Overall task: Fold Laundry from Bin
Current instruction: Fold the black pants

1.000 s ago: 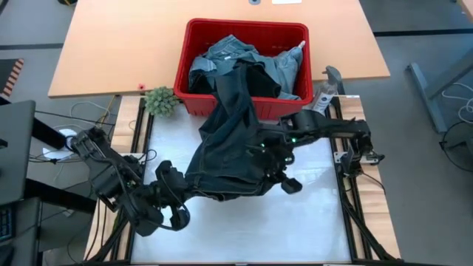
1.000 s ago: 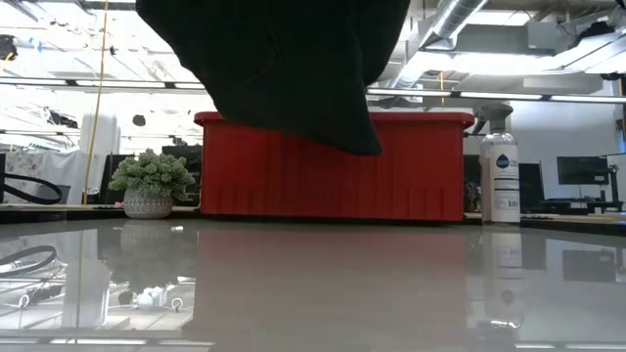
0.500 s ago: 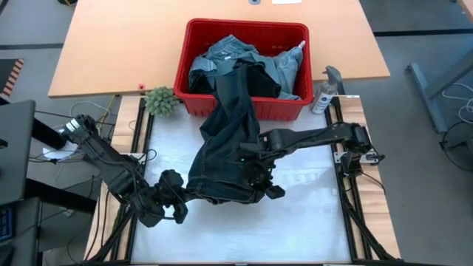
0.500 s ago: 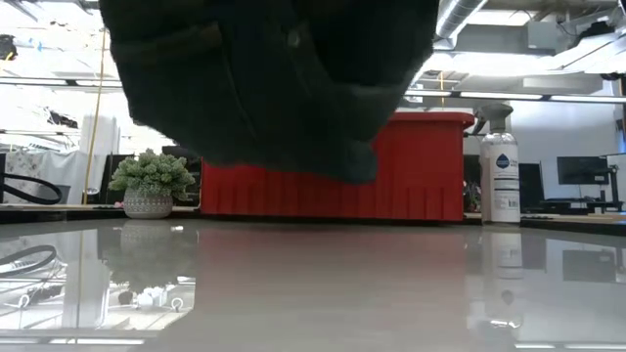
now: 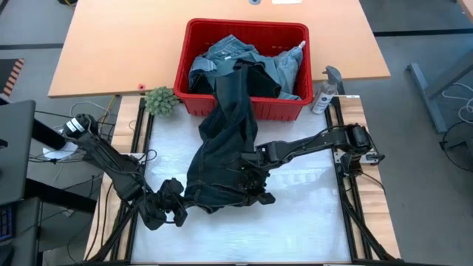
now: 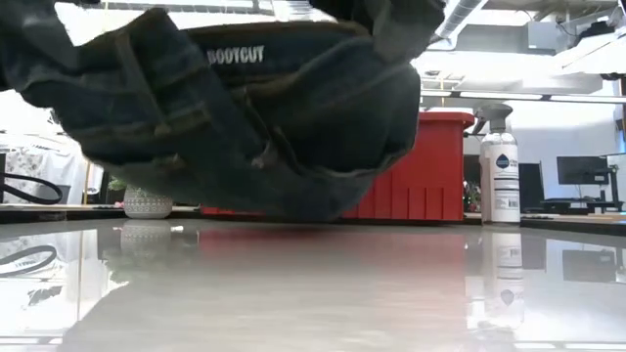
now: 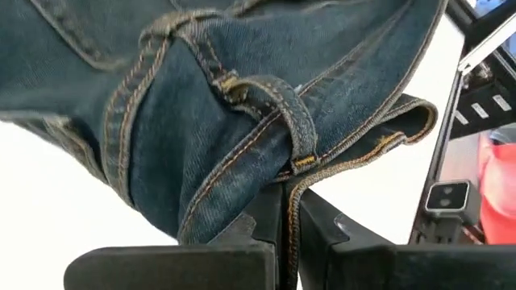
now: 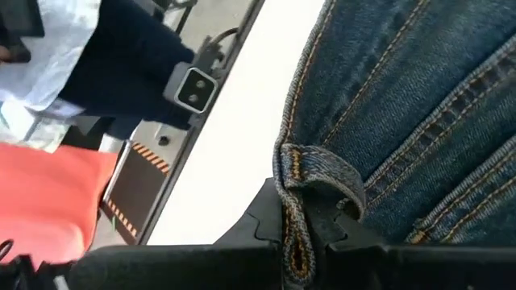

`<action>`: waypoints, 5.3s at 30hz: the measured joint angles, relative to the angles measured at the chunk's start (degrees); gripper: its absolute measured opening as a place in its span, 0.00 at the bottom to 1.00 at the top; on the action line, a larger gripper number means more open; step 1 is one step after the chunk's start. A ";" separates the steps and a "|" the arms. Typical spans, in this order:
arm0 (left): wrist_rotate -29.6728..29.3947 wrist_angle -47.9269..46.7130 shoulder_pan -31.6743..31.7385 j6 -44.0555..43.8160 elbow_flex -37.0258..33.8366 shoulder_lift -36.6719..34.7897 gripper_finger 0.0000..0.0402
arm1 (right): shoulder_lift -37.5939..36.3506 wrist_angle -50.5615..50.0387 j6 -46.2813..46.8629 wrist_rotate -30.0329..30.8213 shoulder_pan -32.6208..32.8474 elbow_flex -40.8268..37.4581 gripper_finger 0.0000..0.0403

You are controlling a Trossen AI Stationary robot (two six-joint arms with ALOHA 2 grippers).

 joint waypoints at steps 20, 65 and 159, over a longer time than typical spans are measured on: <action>2.87 11.24 1.61 12.84 -1.12 0.00 0.55 | -0.02 -1.02 6.56 -4.88 -1.55 4.51 0.61; -13.96 13.32 20.42 23.00 -0.51 -1.11 0.56 | 1.03 -23.22 17.63 44.63 -29.72 39.42 0.62; -11.80 -12.49 12.37 15.17 -0.48 -25.83 0.56 | 0.32 -39.88 -0.51 7.70 -9.52 51.72 0.20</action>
